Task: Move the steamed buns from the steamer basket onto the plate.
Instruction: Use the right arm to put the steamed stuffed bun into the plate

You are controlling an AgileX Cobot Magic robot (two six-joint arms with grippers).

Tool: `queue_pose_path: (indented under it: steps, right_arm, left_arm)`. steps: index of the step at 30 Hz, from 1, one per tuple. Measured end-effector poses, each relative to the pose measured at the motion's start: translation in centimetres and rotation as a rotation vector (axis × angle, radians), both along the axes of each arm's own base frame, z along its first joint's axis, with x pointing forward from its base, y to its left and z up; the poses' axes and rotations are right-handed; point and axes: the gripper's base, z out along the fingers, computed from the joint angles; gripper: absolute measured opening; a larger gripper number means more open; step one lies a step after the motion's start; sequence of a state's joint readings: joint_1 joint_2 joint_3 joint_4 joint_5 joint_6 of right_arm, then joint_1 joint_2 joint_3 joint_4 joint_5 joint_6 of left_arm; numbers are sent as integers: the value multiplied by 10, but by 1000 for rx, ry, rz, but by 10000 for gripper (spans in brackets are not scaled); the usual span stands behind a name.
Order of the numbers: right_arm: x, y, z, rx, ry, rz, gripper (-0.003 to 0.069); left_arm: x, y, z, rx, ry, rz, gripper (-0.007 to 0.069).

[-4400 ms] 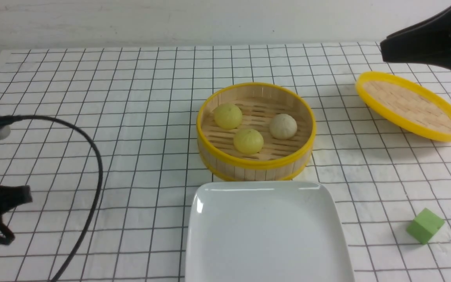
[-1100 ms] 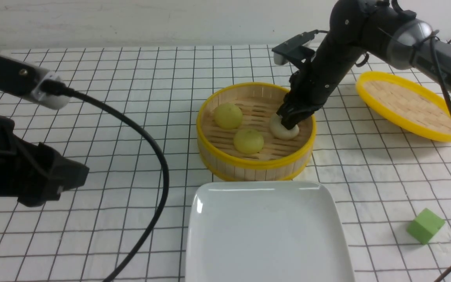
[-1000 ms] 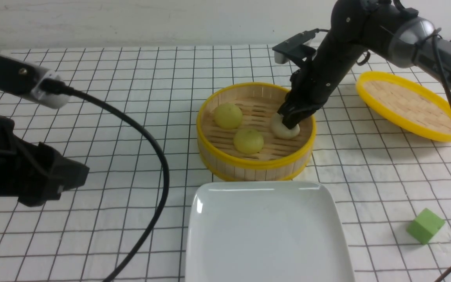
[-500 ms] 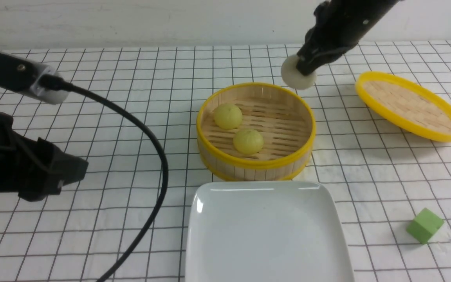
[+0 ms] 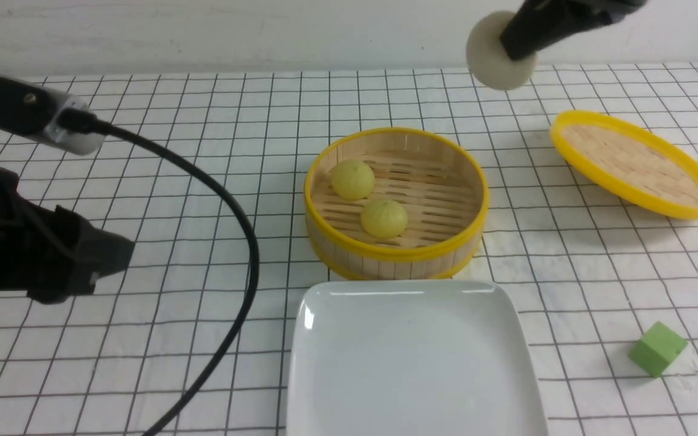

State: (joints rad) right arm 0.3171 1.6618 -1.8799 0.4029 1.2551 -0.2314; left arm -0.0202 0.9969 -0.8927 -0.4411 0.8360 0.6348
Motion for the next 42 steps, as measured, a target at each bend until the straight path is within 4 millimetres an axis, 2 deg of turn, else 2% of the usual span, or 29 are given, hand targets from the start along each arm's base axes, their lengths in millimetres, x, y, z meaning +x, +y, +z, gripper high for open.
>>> queue_pose_path:
  steps: [2,6,8,12,14,30,38,42]
  right_arm:
    - [-9,-1,-13,-22,42,17,27]
    - [-22,8,-62,-88,182,99,31]
    - [-31,16,-96,-130,270,165,33]
    - [-39,30,-128,-168,302,233,33]
    - [-36,34,-143,-183,292,235,33]
    - [-1,42,-217,-305,321,205,34]
    - [1,41,-220,-322,316,212,48]
    - [-1,41,-220,-333,328,238,155]
  left_arm:
    - [0,0,0,-1,-4,2,426]
    - [1,0,1,-2,-12,6,421]
    - [1,0,1,-2,-13,6,421]
    - [1,0,1,-3,-15,7,421]
    - [1,0,1,-7,-15,7,421]
    - [1,-1,2,-28,-14,8,416]
    - [1,-2,2,-31,-11,6,414]
    - [1,-2,2,-31,-11,6,414]
